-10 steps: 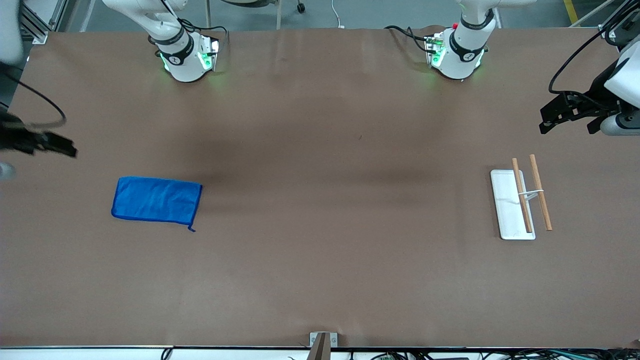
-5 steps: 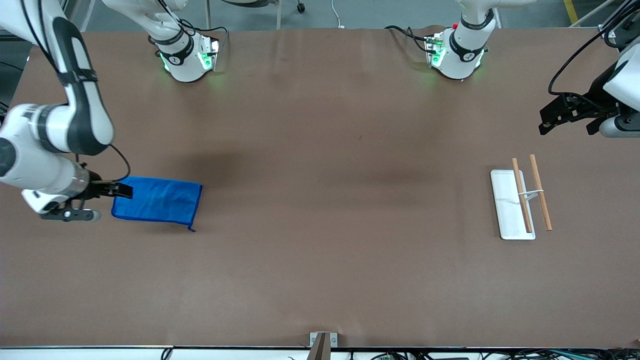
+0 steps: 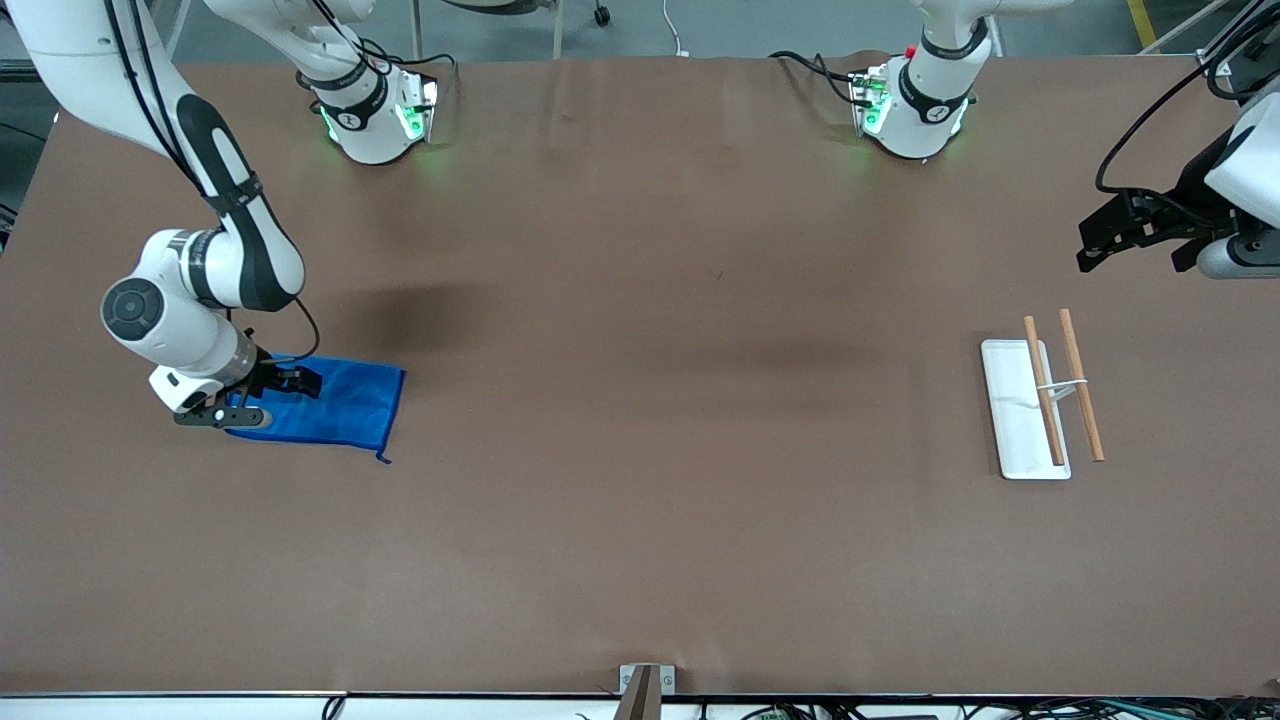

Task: Right arm passes towel to left arm to hang
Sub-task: 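Pinch the blue towel's middle edge with the right gripper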

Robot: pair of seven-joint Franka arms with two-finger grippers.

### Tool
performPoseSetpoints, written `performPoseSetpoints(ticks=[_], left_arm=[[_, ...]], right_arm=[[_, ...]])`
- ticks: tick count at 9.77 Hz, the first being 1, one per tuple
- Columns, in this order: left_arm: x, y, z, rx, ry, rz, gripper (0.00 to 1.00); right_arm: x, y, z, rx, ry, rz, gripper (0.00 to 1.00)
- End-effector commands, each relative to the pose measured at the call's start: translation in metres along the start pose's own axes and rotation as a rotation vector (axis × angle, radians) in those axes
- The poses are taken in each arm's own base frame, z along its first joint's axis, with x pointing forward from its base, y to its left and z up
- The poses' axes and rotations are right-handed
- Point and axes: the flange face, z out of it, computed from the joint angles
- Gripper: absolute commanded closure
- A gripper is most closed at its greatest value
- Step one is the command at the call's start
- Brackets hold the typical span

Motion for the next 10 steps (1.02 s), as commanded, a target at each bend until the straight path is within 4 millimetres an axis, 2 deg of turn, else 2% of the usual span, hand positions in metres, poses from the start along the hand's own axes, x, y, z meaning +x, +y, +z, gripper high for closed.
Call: performPoseSetpoints(ticks=[1,5,6,7,8,9,10], left_arm=[[0.004,-0.001,0.019,0.004,-0.029,0.003,0.00],[0.003,-0.001,0.019,0.004,-0.031,0.003,0.00],[0.003,0.000,0.019,0.004,-0.031,0.004,0.00],[0.004,0.000,0.020,0.004,-0.032,0.004,0.00],[0.004,-0.001,0.020,0.004,-0.033,0.003,0.00],[0.004,0.000,0.020,0.004,-0.032,0.004,0.00],[0.004,0.000,0.021,0.004,-0.034,0.004,0.00]], right_arm=[[-0.003,0.003,0.010,-0.011,0.006,-0.015,0.01],[-0.008,0.001,0.035,-0.008,0.000,-0.014,0.12],[-0.009,0.000,0.039,-0.008,-0.003,-0.014,0.23],[-0.009,0.000,0.039,-0.008,-0.006,-0.013,0.49],[-0.010,-0.002,0.040,-0.007,-0.013,-0.010,0.81],[-0.011,-0.002,0.037,-0.006,-0.030,-0.003,0.92],[-0.011,-0.003,0.030,-0.005,-0.067,-0.003,0.97]])
